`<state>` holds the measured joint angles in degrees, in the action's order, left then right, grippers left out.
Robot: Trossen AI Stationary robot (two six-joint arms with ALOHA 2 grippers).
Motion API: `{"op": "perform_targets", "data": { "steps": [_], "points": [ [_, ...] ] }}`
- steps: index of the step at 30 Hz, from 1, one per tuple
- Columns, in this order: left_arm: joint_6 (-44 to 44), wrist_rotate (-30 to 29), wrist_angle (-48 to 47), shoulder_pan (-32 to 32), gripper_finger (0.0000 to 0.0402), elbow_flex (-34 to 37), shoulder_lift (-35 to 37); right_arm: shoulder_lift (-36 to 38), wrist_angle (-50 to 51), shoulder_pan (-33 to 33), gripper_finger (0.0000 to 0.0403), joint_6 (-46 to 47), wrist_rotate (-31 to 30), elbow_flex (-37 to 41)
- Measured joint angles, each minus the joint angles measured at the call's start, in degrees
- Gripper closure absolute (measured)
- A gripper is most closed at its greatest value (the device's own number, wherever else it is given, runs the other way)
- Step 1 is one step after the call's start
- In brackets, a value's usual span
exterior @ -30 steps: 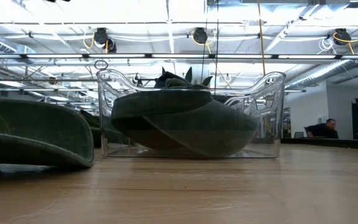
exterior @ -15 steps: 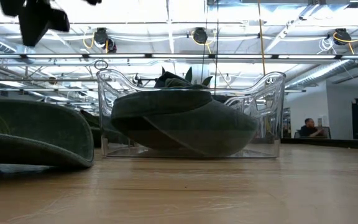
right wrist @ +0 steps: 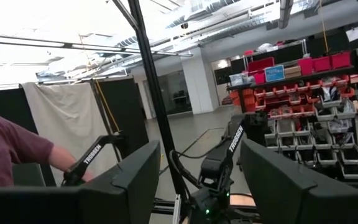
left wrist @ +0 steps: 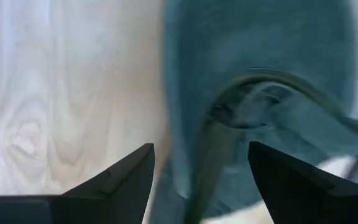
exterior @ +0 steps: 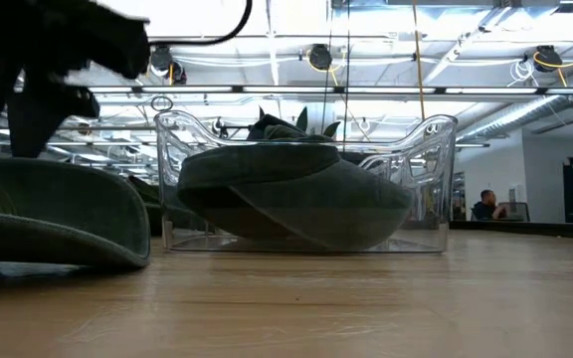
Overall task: Pick & Place hat
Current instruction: Put the bottom black cap into the bottom transparent bin
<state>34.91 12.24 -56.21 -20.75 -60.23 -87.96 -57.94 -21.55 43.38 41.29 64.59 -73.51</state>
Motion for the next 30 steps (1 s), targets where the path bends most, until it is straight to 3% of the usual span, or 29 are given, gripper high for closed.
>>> {"op": "perform_targets", "data": {
  "steps": [4,9,14,18,27,30],
  "points": [
    [1.25,-0.75,3.07,0.05,0.0131,4.87,0.02,-0.08,0.82,0.00,0.0193,-0.15,-0.01,-0.01],
    [2.48,2.46,10.77,0.00,0.0131,10.31,0.00,-0.10,0.86,0.00,0.0193,-0.54,-0.03,-0.01],
    [2.68,4.11,15.89,0.04,0.0140,11.77,0.00,-0.10,0.91,0.00,0.0193,-2.04,-0.76,-0.01],
    [2.50,4.16,16.44,0.04,0.0196,11.77,0.00,-0.21,1.04,0.00,0.0193,-4.06,-3.17,-0.01],
    [2.74,4.25,15.99,0.04,0.0376,11.77,0.00,-2.23,1.35,0.00,0.0193,-3.06,-3.40,-0.01],
    [2.77,4.46,15.97,0.02,0.0387,11.77,0.00,-3.00,1.36,0.00,0.0193,-2.89,-3.37,-0.01]
  ]
}}
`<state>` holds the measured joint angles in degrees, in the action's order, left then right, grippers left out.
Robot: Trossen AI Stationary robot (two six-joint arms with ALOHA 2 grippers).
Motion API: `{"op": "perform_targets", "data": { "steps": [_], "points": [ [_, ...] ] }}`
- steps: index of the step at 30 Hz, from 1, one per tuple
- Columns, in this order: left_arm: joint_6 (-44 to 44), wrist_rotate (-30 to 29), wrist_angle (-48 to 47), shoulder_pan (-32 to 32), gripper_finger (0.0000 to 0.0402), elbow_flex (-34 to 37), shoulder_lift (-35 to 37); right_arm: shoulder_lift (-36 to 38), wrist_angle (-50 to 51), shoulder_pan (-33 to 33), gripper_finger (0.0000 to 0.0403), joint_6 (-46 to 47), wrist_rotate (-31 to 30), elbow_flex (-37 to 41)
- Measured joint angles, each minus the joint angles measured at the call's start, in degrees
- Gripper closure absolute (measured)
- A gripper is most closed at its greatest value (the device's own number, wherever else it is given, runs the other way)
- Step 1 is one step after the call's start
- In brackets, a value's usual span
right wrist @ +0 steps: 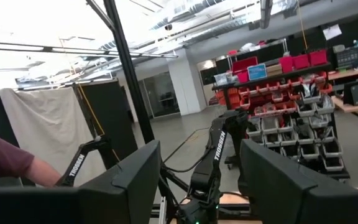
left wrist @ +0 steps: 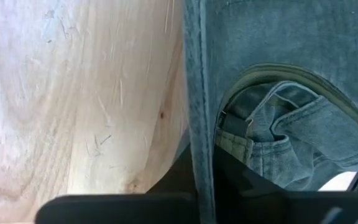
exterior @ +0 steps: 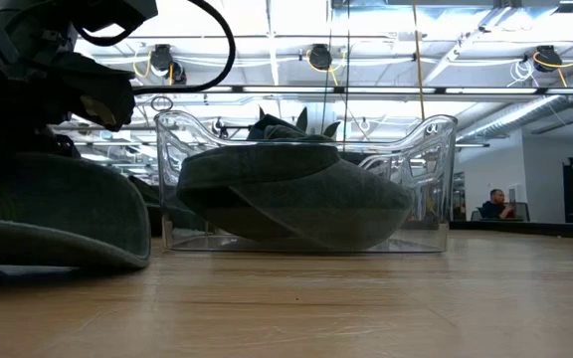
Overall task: Pick & Place hat
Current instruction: Put the bottom black cap into the bottom transparent bin
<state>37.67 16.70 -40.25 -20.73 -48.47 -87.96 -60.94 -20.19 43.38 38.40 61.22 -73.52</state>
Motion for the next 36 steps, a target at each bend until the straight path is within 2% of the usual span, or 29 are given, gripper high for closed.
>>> {"op": "perform_targets", "data": {
  "steps": [11,16,29,36],
  "points": [
    [-2.30,1.89,-1.32,-0.16,0.0392,-0.13,0.02,-0.77,-0.08,0.00,0.0193,-0.05,0.08,0.00],
    [-4.39,-0.30,-12.07,-1.46,0.0392,-3.31,0.02,-0.77,-0.08,0.00,0.0193,-0.07,0.29,0.00],
    [-10.12,-12.10,-37.64,-2.62,0.0392,-22.16,0.00,-0.77,-0.12,0.02,0.0193,0.00,0.29,0.00],
    [-12.01,-16.25,-49.59,-2.64,0.0393,-32.45,0.00,-0.77,-1.36,0.02,0.0193,5.55,0.31,0.00]
  ]
}}
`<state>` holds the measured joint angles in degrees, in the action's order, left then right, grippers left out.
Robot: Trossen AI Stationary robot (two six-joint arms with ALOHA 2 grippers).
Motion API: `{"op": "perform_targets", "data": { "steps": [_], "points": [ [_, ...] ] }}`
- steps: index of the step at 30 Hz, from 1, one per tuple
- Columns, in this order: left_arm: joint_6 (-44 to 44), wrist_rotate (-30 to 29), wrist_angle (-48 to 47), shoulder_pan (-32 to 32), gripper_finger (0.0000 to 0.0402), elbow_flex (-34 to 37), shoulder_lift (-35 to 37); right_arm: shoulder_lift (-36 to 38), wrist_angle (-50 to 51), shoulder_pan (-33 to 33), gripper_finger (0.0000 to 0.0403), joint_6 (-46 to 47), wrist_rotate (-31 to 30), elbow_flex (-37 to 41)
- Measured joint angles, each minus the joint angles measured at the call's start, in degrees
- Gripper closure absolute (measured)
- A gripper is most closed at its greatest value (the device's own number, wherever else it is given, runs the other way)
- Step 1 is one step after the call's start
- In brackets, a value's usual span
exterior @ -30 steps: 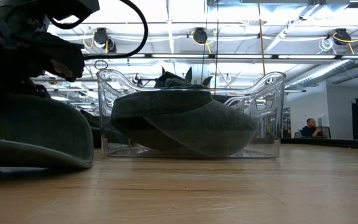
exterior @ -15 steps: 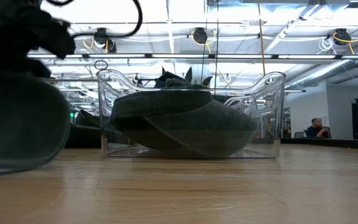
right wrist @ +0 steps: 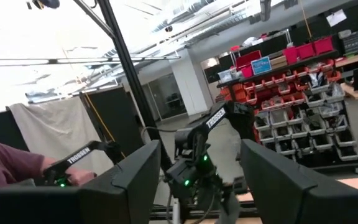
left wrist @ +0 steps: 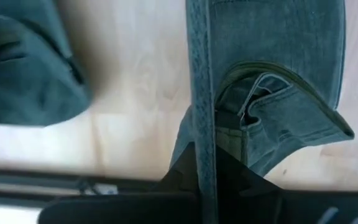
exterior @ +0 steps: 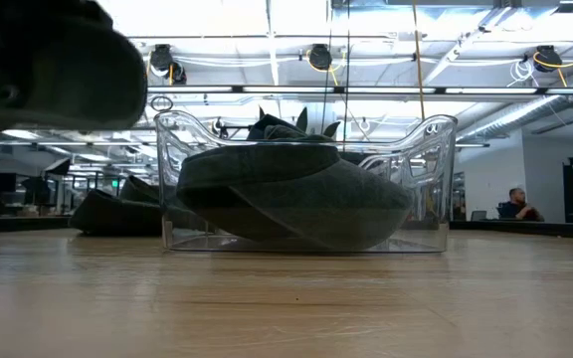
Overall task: Pick & Place hat
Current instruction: Put the bottom black cap into the bottom transparent bin
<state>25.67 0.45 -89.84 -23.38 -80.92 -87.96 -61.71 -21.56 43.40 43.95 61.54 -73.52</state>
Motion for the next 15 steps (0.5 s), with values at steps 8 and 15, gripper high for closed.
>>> {"op": "perform_targets", "data": {
  "steps": [8,15],
  "points": [
    [-2.11,-7.75,-0.09,-1.20,0.0393,-9.57,-0.02,0.01,-0.05,-0.02,0.0193,9.72,1.83,0.00],
    [-4.71,-18.18,-0.18,-1.33,0.0393,-15.86,-0.04,0.02,-0.51,0.11,0.0193,11.03,1.27,0.00]
  ]
}}
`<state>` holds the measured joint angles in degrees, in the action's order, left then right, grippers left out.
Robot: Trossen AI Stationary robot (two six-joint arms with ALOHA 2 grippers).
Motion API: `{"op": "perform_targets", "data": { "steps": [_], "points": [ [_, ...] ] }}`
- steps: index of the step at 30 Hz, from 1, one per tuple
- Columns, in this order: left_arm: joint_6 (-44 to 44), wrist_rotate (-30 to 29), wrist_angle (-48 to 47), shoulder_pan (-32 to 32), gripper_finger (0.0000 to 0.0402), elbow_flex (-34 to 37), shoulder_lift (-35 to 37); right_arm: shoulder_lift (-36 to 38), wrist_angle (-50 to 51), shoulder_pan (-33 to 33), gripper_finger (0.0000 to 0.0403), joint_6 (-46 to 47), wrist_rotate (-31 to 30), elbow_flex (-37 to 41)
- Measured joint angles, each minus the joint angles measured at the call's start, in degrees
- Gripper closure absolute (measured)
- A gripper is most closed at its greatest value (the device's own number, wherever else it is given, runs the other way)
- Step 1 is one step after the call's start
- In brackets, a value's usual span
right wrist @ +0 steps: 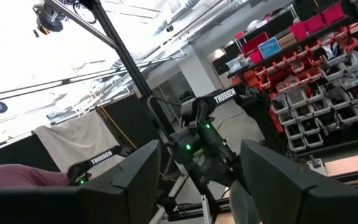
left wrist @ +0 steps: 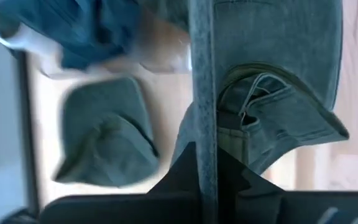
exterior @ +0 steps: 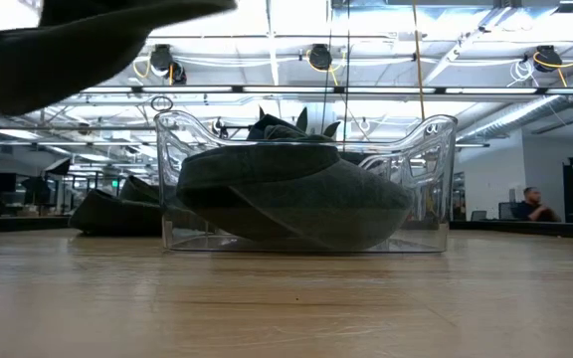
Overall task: Pick & Place hat
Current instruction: Put the bottom black cap into the bottom transparent bin
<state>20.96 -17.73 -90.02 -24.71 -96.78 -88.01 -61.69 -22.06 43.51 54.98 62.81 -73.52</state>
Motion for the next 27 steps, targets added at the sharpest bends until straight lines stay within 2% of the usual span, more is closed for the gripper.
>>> {"op": "perform_targets", "data": {
  "steps": [7,17,22,27],
  "points": [
    [-4.36,-11.70,0.02,-0.18,0.0393,-5.82,0.04,0.00,0.02,0.00,0.0193,0.92,0.00,0.00],
    [-16.91,-31.45,0.16,-0.17,0.0393,-11.11,0.07,0.00,0.11,-0.02,0.0193,13.99,-5.86,0.00],
    [-21.89,-43.22,2.02,0.46,0.0393,-11.67,0.07,0.00,0.11,-0.02,0.0193,17.54,-6.31,0.02],
    [-31.08,-54.98,7.80,2.07,0.0393,-11.67,0.07,0.00,1.26,-0.80,0.0193,23.06,-12.55,0.02]
  ]
}}
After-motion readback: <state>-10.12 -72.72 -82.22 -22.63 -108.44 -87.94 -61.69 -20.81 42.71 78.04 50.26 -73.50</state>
